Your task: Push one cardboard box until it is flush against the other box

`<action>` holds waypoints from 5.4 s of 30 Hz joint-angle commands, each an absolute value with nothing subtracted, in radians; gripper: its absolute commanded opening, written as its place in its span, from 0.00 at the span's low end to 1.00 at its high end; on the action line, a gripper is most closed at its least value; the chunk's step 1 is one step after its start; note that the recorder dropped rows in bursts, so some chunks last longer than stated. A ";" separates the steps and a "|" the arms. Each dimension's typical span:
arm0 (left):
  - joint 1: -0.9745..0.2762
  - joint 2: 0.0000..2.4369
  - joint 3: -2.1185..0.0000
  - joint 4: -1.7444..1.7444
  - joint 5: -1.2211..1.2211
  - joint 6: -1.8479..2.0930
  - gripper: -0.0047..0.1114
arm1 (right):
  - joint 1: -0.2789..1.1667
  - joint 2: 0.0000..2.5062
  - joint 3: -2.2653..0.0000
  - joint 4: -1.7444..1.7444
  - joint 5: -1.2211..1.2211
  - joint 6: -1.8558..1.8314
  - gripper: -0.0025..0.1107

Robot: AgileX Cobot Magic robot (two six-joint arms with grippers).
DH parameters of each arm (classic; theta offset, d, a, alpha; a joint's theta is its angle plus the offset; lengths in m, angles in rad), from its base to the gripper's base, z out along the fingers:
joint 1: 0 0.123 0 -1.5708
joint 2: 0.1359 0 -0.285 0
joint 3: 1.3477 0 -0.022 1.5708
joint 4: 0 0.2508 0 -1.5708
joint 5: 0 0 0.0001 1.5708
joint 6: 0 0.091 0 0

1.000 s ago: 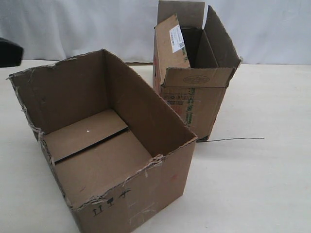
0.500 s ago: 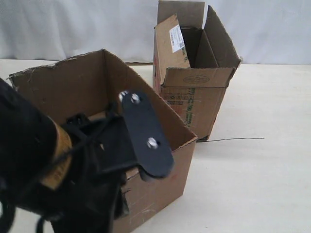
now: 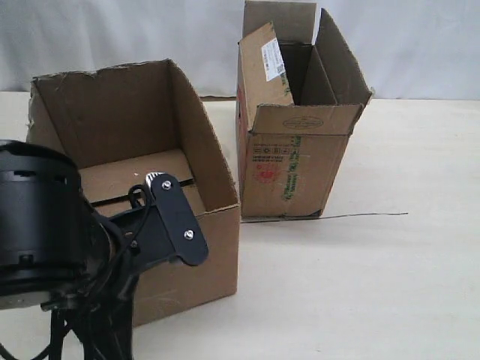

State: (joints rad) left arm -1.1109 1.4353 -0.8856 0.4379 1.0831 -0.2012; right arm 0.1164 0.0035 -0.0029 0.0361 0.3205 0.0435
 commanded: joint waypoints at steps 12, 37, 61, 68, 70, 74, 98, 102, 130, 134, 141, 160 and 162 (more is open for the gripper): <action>-0.801 1.439 -0.880 0.601 0.638 -0.154 0.04 | 0.119 0.000 0.000 0.041 0.320 0.043 0.07; -0.670 1.038 -1.055 0.582 0.975 -0.270 0.04 | 0.119 0.000 0.000 0.041 0.320 0.043 0.07; 0.277 1.827 -1.061 -0.996 0.652 0.919 0.04 | 0.119 0.000 0.000 0.041 0.320 0.043 0.07; 0.228 2.030 -1.211 -1.138 0.736 0.999 0.04 | 0.119 0.000 0.000 0.041 0.320 0.043 0.07; 0.218 2.060 -1.247 -1.146 0.752 0.999 0.04 | 0.119 0.000 0.000 0.041 0.320 0.043 0.07; 0.202 2.098 -1.299 -1.158 0.753 0.999 0.04 | 0.119 0.000 0.000 0.041 0.320 0.043 0.07; 0.198 2.349 -1.643 -1.260 0.683 0.989 0.04 | 0.119 0.000 0.000 0.041 0.320 0.043 0.07; 0.198 2.401 -1.709 -1.262 0.696 0.989 0.04 | 0.119 0.000 0.000 0.041 0.320 0.043 0.07; 0.149 2.538 -1.943 -1.329 0.795 0.974 0.04 | 0.119 0.000 0.000 0.041 0.320 0.043 0.07; 0.143 2.547 -1.952 -1.325 0.789 0.971 0.04 | 0.119 0.000 0.000 0.041 0.320 0.043 0.07; 0.139 2.554 -1.981 -1.321 0.754 0.971 0.04 | 0.119 0.000 0.000 0.041 0.320 0.043 0.07; 0.133 2.571 -2.027 -1.317 0.779 0.941 0.04 | 0.119 0.000 0.000 0.041 0.320 0.043 0.07; 0.133 2.571 -2.027 -1.317 0.779 0.941 0.04 | 0.119 0.000 0.000 0.041 0.320 0.043 0.07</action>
State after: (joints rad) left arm 0.1387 2.5692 -2.0184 -1.3133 0.7650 0.9450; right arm 0.1164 0.0035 -0.0029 0.0361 0.3205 0.0435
